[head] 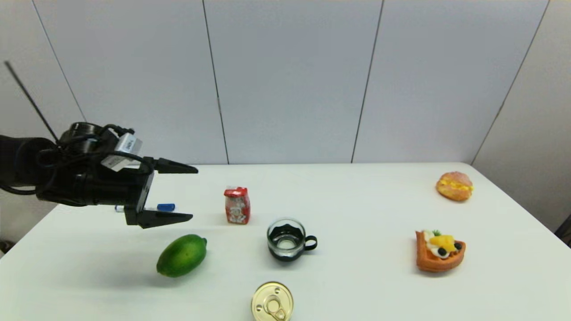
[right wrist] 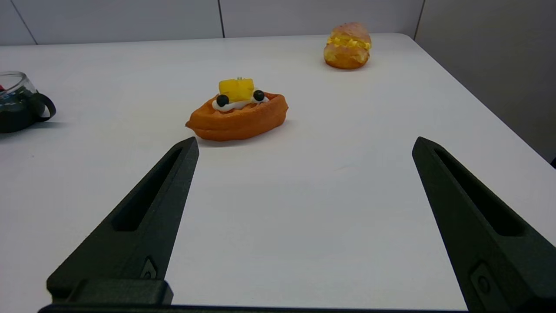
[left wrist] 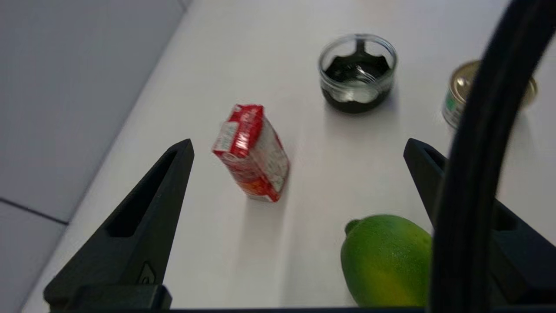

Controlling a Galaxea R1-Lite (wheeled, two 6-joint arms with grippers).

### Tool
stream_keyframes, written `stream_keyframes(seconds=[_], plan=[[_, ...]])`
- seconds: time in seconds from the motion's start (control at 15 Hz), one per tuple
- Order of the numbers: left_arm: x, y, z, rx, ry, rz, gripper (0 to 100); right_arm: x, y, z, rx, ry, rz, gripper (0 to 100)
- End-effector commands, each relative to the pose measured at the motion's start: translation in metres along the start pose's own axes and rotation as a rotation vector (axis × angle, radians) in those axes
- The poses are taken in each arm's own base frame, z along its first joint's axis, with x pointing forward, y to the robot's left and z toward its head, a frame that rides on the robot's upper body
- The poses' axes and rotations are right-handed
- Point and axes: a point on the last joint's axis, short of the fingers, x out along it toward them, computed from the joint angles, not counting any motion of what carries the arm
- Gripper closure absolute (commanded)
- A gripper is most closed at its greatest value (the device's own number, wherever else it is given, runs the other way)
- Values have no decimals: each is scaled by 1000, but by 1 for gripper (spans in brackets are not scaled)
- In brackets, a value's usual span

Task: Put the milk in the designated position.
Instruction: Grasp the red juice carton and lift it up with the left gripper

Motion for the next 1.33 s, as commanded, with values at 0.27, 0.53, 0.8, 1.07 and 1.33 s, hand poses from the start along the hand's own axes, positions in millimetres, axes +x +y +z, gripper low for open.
stream_keyframes(seconds=[0.27, 0.53, 0.8, 1.07, 1.33], plan=[[24, 25, -52, -88, 71, -143, 0, 0, 0, 0, 0, 0, 0, 0], [40, 51, -55, -139, 157, -137, 0, 0, 0, 0, 0, 0, 0, 0], [59, 66, -53, -167, 160, -147, 0, 0, 0, 0, 0, 0, 0, 0], [76, 65, -54, -181, 157, -183, 0, 0, 0, 0, 0, 0, 0, 0], [85, 68, -52, -167, 153, -196, 0, 0, 0, 0, 0, 0, 0, 0]])
